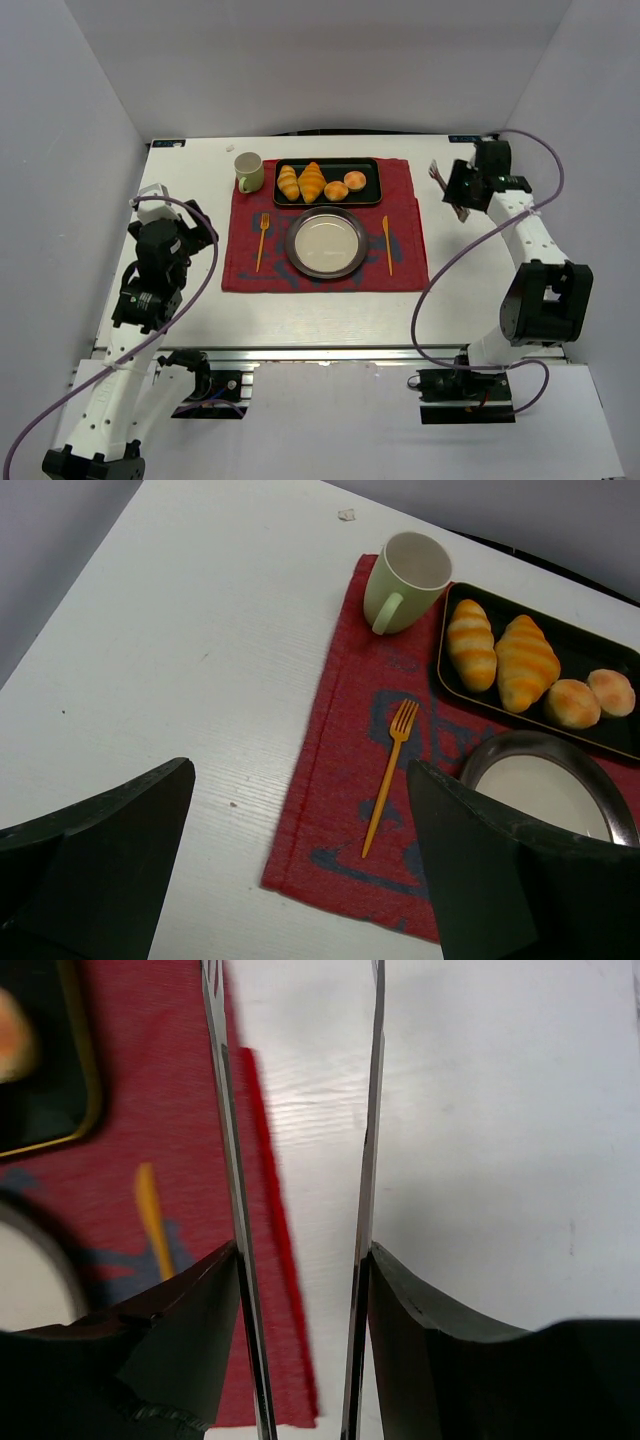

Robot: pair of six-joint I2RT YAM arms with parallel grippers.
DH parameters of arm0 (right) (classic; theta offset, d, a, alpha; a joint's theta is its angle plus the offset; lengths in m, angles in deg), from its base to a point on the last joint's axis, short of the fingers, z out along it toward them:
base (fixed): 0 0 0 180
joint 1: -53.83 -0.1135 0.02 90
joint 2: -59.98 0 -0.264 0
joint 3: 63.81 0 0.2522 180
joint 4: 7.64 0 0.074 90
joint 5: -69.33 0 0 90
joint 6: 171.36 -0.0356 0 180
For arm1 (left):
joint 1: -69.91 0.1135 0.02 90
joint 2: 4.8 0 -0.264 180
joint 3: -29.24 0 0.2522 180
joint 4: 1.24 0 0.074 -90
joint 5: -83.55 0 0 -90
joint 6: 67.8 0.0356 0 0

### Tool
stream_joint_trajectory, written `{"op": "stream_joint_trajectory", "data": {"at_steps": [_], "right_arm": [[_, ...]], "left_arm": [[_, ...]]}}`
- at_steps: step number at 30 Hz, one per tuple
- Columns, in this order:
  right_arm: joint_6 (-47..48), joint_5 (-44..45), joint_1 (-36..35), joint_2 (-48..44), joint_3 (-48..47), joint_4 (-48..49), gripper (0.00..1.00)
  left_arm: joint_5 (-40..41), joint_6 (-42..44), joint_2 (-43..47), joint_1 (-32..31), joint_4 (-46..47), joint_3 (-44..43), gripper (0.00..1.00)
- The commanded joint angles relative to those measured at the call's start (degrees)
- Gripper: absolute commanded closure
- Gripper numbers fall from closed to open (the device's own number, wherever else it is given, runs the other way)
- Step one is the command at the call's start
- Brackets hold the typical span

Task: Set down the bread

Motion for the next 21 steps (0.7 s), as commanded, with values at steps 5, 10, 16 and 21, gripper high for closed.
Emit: {"op": "stream_joint_trajectory", "data": {"at_steps": [5,10,16,21], "right_arm": [[-0.60,-3.10,-12.30,2.59,-14.05,-5.89,0.44],[-2.53,-9.43,-14.86,7.95,-18.89,-4.66,0.44],[-2.97,-12.42,-16.62,13.22,-21.62,-3.35,0.45],[-3.06,-14.45,-17.76,16.91,-21.27,-1.85,0.44]], "left_arm": [[-2.26,-1.43,-0.26,-0.23,1.47,1.03,0.02],[-3.31,-2.05,-1.23,-0.23,1.73,0.77,0.02],[-3.05,-1.52,-1.41,-0.23,1.38,-0.29,0.02],[-2.70,-1.26,-1.05,-0.23,1.47,-0.20,0.02]]}}
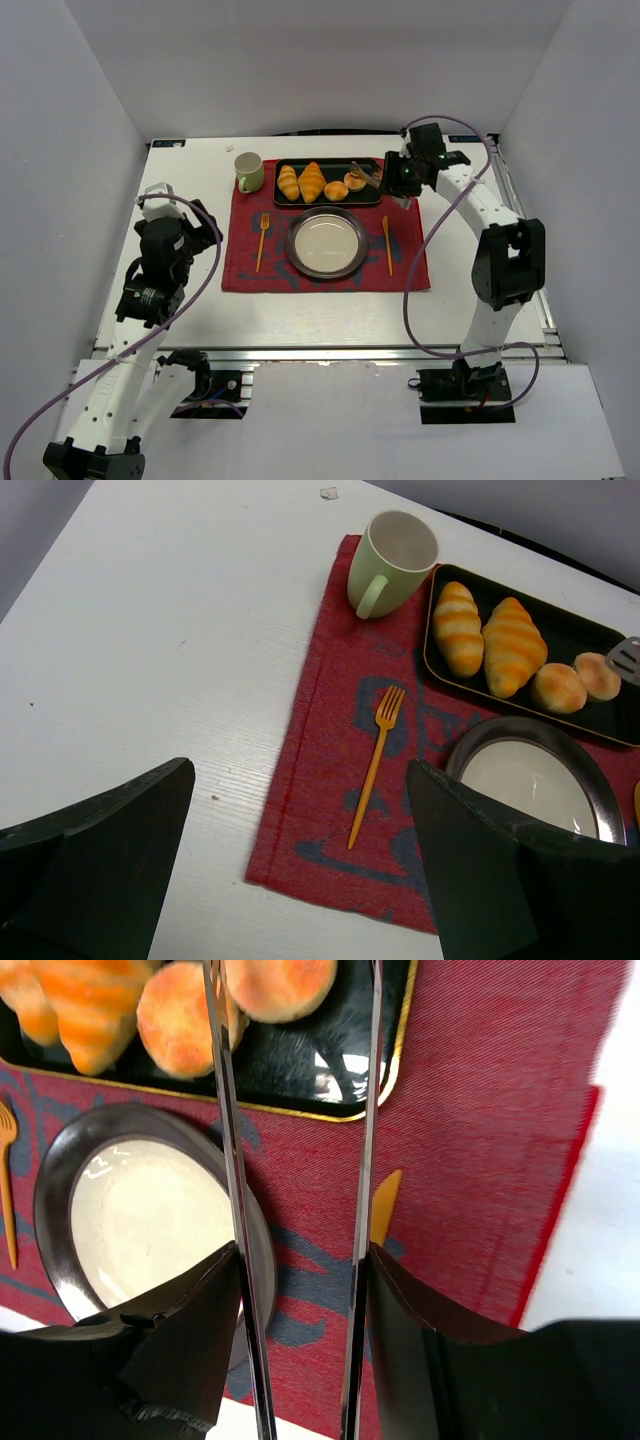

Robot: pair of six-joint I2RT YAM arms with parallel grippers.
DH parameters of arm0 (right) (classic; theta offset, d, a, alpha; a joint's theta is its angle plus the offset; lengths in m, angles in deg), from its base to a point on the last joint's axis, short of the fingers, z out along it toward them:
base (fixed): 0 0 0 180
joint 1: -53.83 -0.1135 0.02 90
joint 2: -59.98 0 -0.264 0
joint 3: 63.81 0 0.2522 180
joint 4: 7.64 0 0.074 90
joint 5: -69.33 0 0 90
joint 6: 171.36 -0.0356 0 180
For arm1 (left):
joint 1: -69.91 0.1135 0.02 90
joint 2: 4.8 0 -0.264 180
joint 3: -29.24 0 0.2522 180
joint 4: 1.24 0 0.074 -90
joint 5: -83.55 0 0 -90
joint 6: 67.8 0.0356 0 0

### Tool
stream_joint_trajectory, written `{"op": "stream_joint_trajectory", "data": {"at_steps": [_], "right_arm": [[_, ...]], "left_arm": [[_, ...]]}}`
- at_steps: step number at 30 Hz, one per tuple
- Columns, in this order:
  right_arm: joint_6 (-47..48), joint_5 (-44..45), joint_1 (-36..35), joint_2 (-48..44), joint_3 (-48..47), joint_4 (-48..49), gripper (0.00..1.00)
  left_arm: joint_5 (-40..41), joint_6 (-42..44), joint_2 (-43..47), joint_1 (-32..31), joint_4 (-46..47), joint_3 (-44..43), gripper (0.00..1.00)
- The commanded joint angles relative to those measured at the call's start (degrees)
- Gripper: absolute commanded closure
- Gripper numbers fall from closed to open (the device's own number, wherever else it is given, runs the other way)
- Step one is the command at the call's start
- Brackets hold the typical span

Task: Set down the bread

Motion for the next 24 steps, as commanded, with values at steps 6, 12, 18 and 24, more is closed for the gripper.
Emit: {"op": "stream_joint_trajectory", "data": {"at_steps": [6,12,18,24], "right_arm": [[-0.33,-3.02,-1.90,3.77,-1.48,3.05,0.44],[-0.15,-1.27,-2.51,5.45,-0.61,3.05,0.46],[-0.85,0.41,-2.60,5.19,-1.22,2.79,0.68],[-2.09,0.76,-2.60,3.08,-4.81,2.97,0.75]], "left_arm": [[0.03,0.69,0.01,-0.23,0.57,-1.05,0.02],[0.38,1.31,-0.34,-0.23,0.13,-1.23,0.02],[0.56,1.48,-0.16,-0.23,-0.13,-1.58,0.02],[0.12,1.22,-0.16,-0.23,-0.40,-1.76,0.02]]}}
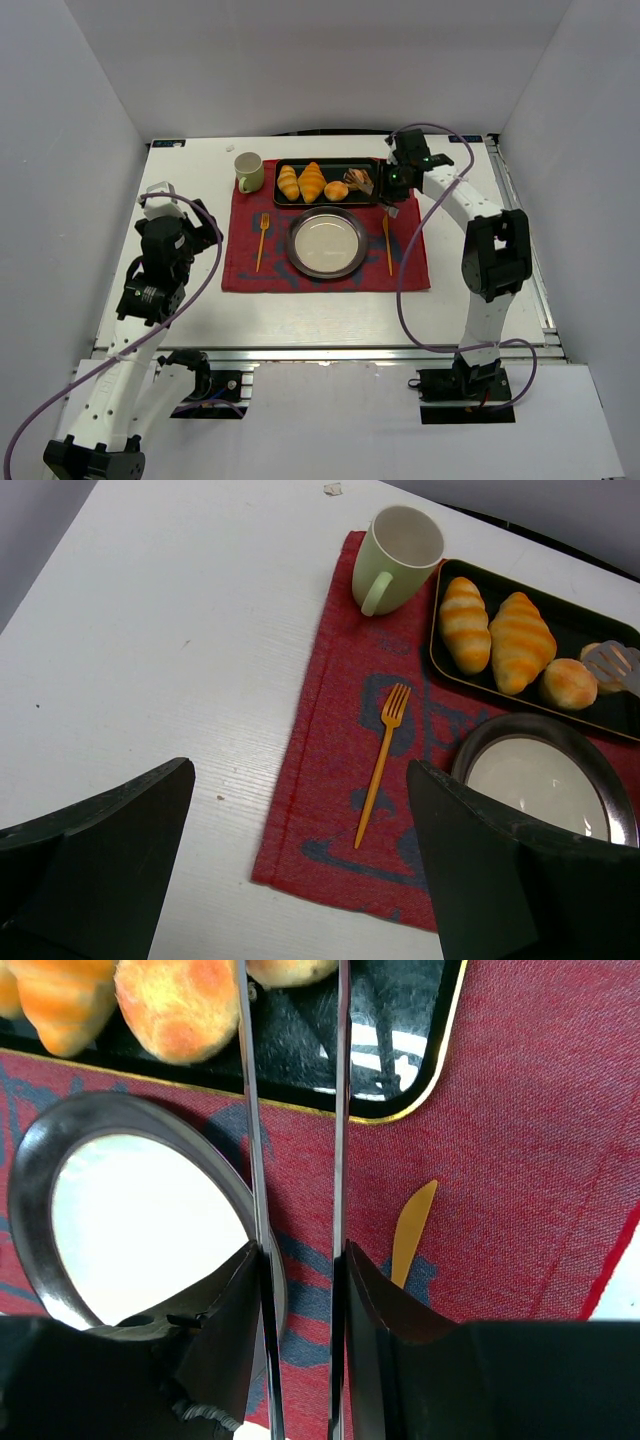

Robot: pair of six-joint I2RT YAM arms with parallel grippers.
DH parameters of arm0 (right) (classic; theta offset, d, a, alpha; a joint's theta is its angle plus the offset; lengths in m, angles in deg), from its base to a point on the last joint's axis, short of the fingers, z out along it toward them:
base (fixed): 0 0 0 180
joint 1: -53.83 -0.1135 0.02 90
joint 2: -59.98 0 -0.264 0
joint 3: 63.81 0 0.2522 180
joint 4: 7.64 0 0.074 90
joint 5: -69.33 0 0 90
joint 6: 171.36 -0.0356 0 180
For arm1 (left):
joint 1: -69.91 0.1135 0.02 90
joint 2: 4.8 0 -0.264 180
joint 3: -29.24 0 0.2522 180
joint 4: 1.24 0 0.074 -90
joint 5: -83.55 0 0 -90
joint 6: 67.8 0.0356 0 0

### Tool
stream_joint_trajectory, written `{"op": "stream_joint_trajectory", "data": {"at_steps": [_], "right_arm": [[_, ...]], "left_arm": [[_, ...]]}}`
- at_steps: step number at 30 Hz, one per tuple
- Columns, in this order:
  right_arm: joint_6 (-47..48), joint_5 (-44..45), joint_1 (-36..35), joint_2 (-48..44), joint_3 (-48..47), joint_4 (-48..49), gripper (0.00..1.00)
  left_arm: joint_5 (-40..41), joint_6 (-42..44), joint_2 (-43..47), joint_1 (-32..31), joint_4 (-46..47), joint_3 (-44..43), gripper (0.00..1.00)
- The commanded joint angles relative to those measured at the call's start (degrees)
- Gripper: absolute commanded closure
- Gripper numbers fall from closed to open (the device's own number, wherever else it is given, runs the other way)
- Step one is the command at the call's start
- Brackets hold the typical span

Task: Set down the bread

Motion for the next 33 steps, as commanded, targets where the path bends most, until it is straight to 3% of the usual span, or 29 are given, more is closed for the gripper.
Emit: {"op": "stream_joint_trajectory", "data": {"at_steps": [1,9,12,21,23,33], "right_arm": [[-1.21,1.13,-0.15,-2.91,-5.37,1.39,0.76],[-0.95,1.31,-0.15,-9.93,-12.41,-2.74,0.77],[-1.21,-0.88,-0.50,-15.12,-8.47,-2.83,0.77],[-1.65,-0.45,-8.77,-33.67,20.62,3.40,0.77],[-1.83,2.27,-8.85,-34.20,23.18,2.45,0.77],[-3.58,-1.68,-8.86,-35.00,24.86,4.82,0.79]], "left_arm": [[0.01,0.23,0.45,-0.21,-0.61,-1.80,0.02],[-0.51,-0.82,0.80,-0.21,-0.09,-0.57,0.02],[-1.39,-1.70,0.71,-0.21,0.26,0.48,0.02],[-1.66,-2.58,0.80,-0.21,-0.88,0.31,0.02],[-2.01,-2.84,1.24,-0.21,-1.05,0.22,0.02],[-2.01,-3.63,2.73,-0.21,-1.67,0.49,0.02]]}}
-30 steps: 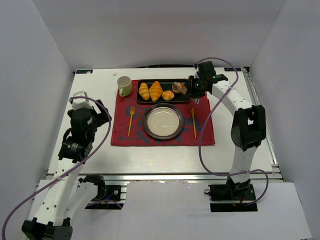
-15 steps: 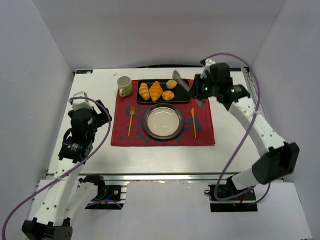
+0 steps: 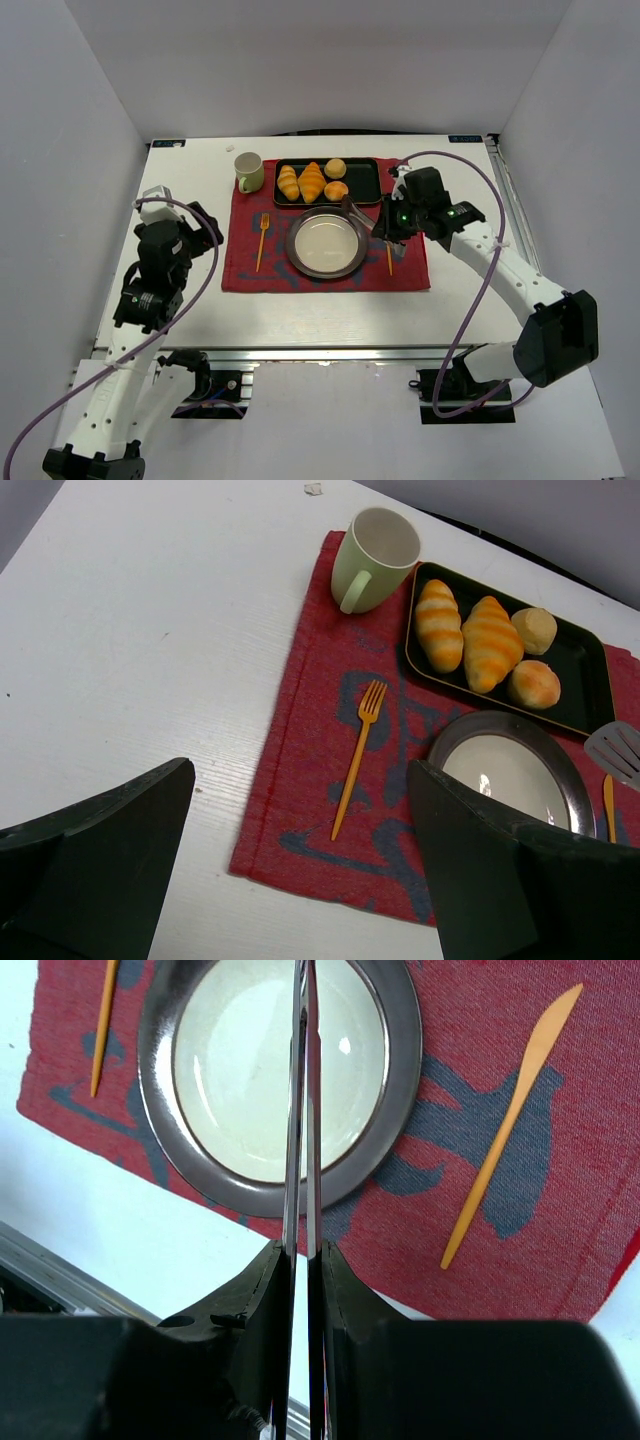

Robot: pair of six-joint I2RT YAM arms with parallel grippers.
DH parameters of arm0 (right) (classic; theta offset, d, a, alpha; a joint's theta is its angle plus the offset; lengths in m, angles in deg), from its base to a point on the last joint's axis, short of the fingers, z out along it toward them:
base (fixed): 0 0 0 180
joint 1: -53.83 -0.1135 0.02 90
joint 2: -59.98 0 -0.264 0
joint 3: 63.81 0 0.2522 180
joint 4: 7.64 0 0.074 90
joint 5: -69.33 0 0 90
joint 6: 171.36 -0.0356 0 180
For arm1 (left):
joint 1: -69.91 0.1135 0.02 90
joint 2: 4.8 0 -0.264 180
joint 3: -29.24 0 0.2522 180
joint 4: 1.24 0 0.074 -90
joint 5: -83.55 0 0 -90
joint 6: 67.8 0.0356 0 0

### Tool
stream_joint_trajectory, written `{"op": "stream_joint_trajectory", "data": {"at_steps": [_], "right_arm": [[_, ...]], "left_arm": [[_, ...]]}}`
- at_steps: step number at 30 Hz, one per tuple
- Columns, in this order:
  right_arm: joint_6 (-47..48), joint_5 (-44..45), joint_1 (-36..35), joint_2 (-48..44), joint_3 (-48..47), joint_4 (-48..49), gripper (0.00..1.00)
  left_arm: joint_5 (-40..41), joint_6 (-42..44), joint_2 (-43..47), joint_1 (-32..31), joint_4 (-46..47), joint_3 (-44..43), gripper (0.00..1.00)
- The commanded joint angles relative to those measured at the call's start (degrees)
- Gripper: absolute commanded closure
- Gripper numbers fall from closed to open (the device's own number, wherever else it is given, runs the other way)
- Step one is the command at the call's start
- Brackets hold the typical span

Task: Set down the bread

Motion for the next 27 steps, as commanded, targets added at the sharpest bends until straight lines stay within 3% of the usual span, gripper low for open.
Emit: {"op": "stream_joint_trajectory", "data": {"at_steps": [1,11,17,22,27], "right_arm": [[-1.01,-0.63,-0.02,-1.42,-1.87,3.70,0.79],[-0.83,6.93,0.33,8.24,-9.95,5.99,0.74],[-1.27,5.00,0.94,14.83,-15.40,6.78,0.64],[-1.18,3.94,1.38,17.47,-15.85,7.83,0.51],[-0.83,3.33,1.56,18.88,-15.93,7.92,0.45]], "left_arm": [[-0.57,-0.55,0.35,-0.23,-0.42,0.13,0.02],[-1.36,-0.55,-0.88,-0.23,-0.25,0.57,0.02],[-1.45,-0.20,-1.05,-0.23,0.28,0.05,0.02],[-0.92,0.59,-1.41,-0.23,-0.07,-0.13,0.02],[-0.75,0.85,-1.76,-0.23,-0.16,0.13,0.02]]}}
